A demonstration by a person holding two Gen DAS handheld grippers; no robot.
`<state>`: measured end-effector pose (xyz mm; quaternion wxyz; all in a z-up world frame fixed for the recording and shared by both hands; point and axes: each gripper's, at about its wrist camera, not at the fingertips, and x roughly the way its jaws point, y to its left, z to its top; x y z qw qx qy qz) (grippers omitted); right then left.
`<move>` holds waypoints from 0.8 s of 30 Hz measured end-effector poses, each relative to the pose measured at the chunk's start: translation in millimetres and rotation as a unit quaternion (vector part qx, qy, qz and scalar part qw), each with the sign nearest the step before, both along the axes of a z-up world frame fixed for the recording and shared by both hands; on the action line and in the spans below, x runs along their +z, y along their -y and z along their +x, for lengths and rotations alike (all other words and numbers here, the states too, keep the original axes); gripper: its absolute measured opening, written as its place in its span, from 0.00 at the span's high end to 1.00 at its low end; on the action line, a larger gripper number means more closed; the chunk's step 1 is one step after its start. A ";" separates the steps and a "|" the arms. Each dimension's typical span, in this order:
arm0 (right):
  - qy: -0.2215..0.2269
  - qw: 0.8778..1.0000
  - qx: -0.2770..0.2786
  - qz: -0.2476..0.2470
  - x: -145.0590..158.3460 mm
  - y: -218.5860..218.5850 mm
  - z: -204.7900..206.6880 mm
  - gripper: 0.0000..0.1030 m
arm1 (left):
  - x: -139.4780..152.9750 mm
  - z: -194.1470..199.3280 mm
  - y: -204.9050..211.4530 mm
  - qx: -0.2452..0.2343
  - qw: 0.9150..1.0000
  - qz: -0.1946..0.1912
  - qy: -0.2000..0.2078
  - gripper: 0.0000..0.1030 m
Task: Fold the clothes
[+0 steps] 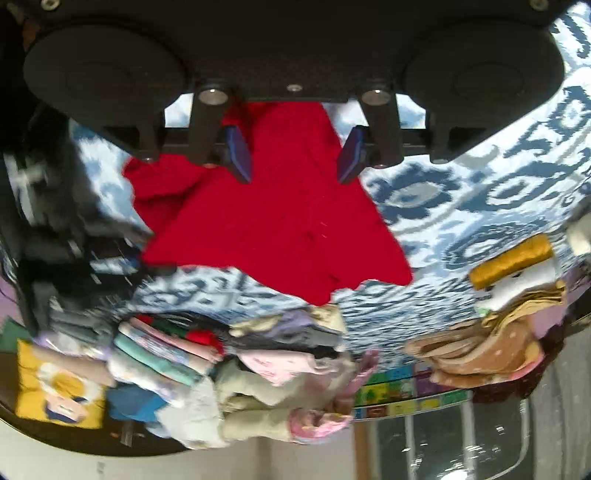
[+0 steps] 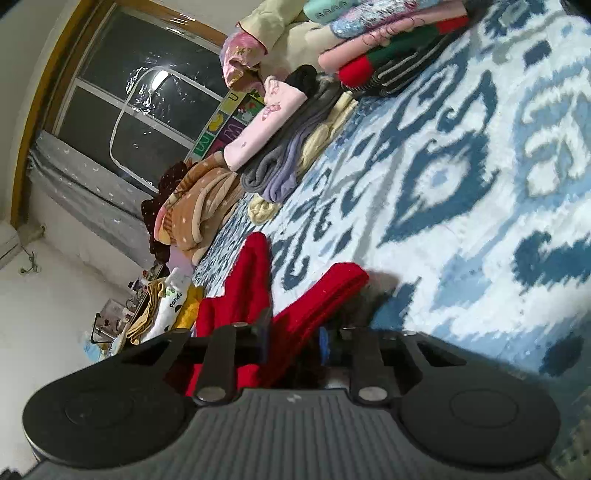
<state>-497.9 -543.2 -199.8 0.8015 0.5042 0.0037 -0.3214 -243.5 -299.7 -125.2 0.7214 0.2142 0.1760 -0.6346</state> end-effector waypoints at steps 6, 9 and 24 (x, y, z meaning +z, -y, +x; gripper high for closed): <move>-0.030 0.999 -0.004 -0.026 29.9 -3.8 9.1 0.83 | -13.0 -15.6 -1.3 -0.046 0.998 0.012 0.040 0.65; -0.045 0.998 -0.001 -0.033 45.5 -2.3 15.5 0.84 | -21.5 -19.4 1.9 -0.061 0.996 0.024 0.062 0.65; -0.120 0.982 0.080 -0.120 130.7 14.5 116.4 0.89 | -21.1 19.6 8.1 -0.040 0.994 0.040 -0.090 0.83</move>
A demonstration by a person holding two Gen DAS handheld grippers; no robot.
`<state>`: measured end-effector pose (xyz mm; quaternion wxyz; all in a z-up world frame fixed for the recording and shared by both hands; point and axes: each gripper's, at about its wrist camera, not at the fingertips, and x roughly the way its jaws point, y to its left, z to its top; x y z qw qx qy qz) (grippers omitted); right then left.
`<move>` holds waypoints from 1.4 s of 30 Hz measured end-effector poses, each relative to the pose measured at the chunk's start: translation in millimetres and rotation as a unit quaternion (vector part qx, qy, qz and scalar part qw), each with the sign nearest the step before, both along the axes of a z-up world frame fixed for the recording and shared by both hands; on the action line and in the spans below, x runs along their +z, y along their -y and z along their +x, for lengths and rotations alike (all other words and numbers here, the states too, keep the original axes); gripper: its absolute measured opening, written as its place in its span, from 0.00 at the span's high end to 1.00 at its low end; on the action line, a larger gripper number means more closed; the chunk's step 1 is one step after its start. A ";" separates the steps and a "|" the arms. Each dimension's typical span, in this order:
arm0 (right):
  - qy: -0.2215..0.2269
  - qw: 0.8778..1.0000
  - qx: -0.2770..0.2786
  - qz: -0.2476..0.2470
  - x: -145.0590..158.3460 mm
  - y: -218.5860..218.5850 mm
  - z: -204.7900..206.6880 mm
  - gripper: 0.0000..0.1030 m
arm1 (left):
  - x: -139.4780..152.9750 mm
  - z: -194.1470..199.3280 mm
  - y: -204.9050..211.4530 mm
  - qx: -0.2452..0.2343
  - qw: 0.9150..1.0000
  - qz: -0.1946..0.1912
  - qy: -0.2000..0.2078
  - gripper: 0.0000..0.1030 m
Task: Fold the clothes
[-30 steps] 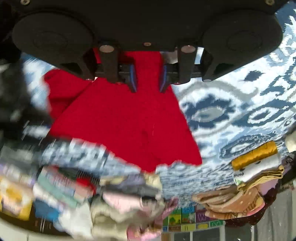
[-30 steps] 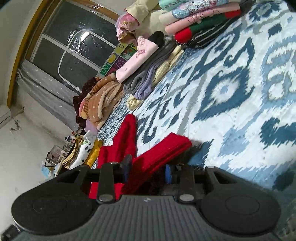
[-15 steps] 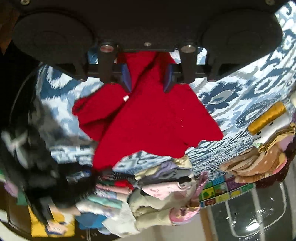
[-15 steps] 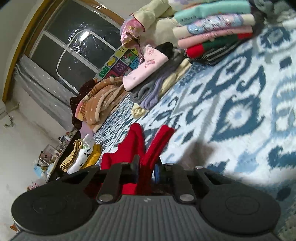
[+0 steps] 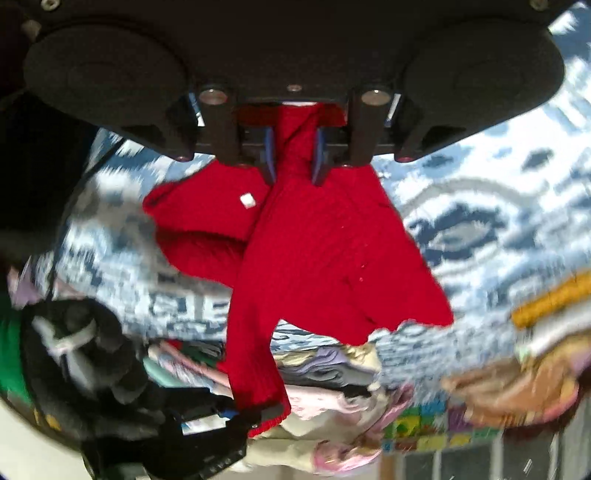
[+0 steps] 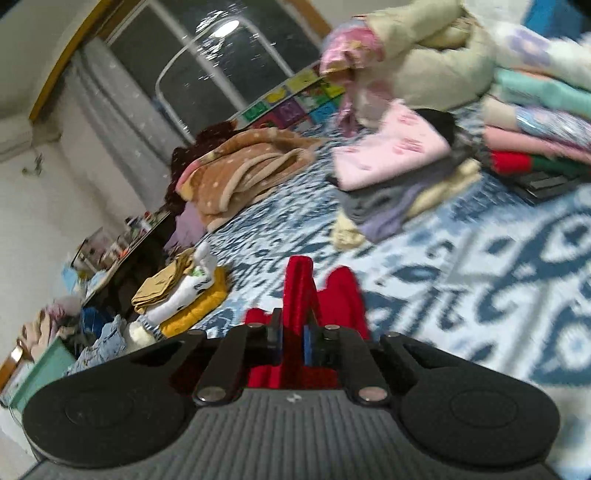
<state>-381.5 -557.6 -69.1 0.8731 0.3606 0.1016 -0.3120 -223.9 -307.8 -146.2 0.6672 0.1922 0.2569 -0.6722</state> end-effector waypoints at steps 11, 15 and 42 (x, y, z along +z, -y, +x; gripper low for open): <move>-0.078 0.995 0.056 -0.023 7.7 10.8 115.4 0.89 | -5.9 48.7 -2.3 0.037 0.976 0.015 -0.216 0.83; -0.113 0.990 0.074 -0.030 -3.2 11.1 154.1 0.89 | -9.1 60.3 -5.0 0.048 0.963 0.017 -0.265 0.83; -0.112 0.958 0.152 -0.215 -47.1 -134.1 24.4 0.49 | 16.6 153.5 69.3 0.150 0.934 -0.043 -0.321 0.63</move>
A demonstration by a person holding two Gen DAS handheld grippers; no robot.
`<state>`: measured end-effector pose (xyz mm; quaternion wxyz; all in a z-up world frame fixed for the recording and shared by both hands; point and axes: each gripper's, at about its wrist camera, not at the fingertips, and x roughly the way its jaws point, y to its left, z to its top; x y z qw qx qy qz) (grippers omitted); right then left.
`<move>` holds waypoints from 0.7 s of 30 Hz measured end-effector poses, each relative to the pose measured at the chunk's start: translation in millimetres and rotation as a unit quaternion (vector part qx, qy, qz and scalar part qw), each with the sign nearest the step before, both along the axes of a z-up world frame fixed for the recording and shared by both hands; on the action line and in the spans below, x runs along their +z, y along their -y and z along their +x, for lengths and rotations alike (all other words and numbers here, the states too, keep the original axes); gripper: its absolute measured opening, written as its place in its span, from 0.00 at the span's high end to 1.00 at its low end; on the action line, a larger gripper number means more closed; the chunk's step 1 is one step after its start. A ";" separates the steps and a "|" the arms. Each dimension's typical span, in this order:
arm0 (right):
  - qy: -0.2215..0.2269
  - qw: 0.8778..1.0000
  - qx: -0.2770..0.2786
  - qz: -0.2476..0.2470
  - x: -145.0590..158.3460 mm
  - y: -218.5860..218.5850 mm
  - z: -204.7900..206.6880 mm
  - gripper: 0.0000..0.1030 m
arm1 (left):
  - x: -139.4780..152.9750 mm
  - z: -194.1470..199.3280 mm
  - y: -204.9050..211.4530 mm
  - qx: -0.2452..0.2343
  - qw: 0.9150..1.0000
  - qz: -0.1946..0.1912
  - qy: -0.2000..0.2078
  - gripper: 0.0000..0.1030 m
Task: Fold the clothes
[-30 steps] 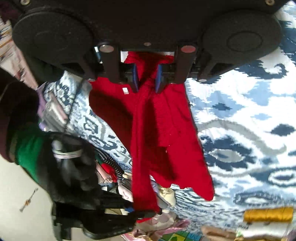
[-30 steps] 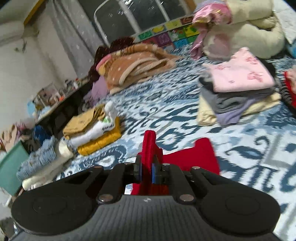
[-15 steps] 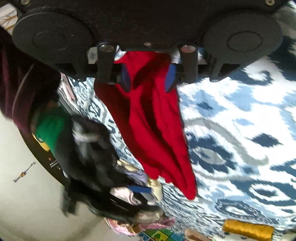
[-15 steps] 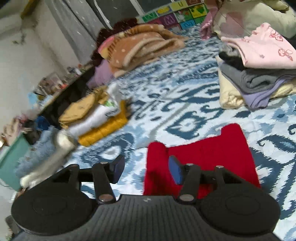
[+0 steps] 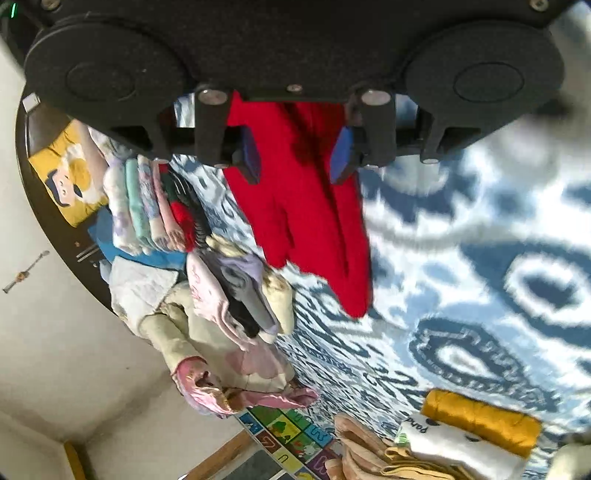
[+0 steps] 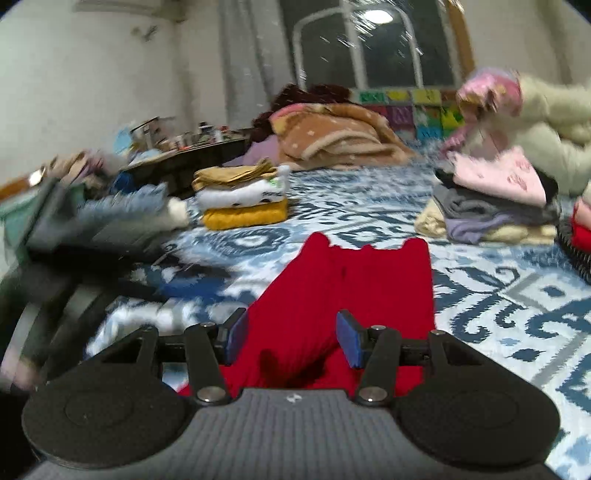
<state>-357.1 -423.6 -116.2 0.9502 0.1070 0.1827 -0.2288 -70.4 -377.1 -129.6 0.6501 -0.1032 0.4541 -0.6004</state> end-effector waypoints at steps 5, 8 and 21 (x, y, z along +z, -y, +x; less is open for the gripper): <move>-0.017 0.998 0.027 -0.049 -14.7 -22.1 8.0 0.48 | -12.3 13.7 35.1 0.001 0.999 0.035 0.031 0.64; -0.008 0.998 0.032 -0.061 -13.5 -20.3 12.4 0.48 | -19.7 19.8 45.2 0.000 0.999 0.038 0.032 0.67; -0.014 0.996 0.054 -0.067 -24.2 -16.9 23.1 0.48 | -17.9 12.7 70.4 -0.030 0.997 0.036 0.066 0.82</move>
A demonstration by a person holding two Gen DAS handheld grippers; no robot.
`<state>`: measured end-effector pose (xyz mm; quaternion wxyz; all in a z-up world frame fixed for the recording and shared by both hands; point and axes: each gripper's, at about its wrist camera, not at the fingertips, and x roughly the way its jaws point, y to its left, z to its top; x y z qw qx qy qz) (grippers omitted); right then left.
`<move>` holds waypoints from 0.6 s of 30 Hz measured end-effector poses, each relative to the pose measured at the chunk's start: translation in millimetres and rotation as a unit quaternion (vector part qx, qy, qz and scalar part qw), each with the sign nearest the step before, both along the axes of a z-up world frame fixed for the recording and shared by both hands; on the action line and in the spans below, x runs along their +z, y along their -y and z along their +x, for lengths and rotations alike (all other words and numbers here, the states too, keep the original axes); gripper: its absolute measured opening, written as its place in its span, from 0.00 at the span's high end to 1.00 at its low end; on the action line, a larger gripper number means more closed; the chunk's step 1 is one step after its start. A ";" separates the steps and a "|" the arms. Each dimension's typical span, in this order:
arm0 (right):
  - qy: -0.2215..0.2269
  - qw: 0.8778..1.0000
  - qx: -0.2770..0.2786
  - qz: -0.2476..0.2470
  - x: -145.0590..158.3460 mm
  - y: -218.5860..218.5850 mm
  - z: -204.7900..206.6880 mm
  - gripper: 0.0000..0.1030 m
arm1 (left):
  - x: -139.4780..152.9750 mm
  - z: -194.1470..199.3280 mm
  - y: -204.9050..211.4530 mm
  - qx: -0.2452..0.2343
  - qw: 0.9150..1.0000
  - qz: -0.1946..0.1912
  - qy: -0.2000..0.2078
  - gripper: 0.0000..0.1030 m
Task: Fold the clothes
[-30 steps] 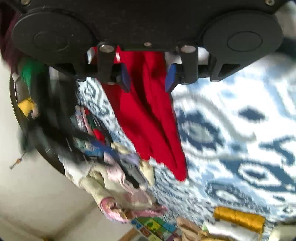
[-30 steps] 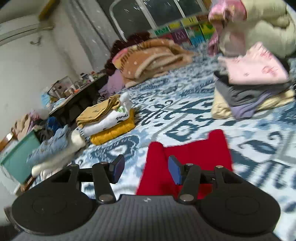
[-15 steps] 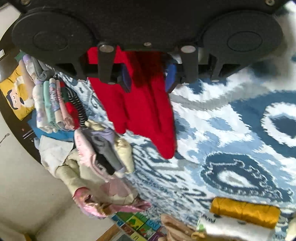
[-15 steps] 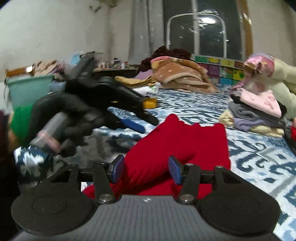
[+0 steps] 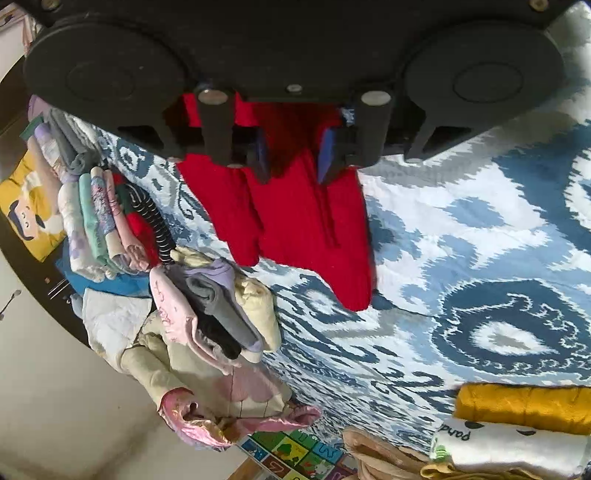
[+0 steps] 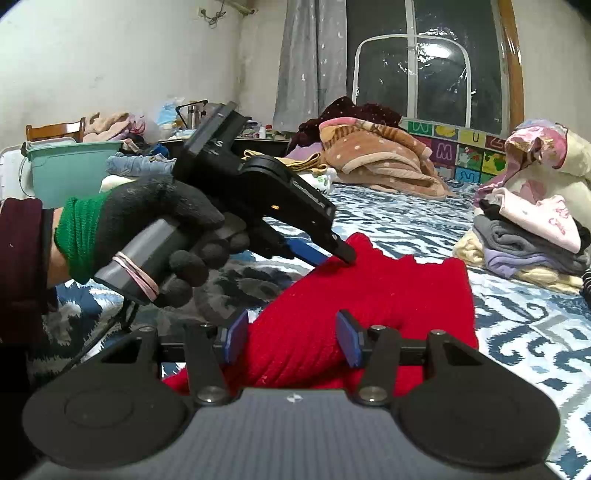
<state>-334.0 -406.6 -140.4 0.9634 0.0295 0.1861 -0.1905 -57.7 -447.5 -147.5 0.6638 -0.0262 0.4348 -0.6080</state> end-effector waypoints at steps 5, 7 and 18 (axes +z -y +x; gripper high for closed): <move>-0.005 1.000 0.005 -0.007 -1.1 -1.8 5.1 0.48 | 17.5 -8.8 -3.7 -0.019 0.998 -0.039 0.038 0.95; -0.016 1.000 0.011 -0.009 -1.5 -3.4 8.1 0.48 | 34.4 -12.5 -11.5 -0.024 0.995 -0.083 0.058 0.95; -0.005 0.999 0.037 -0.002 15.8 -8.0 11.8 0.42 | 17.2 0.0 -6.5 0.012 0.995 -0.061 0.078 0.95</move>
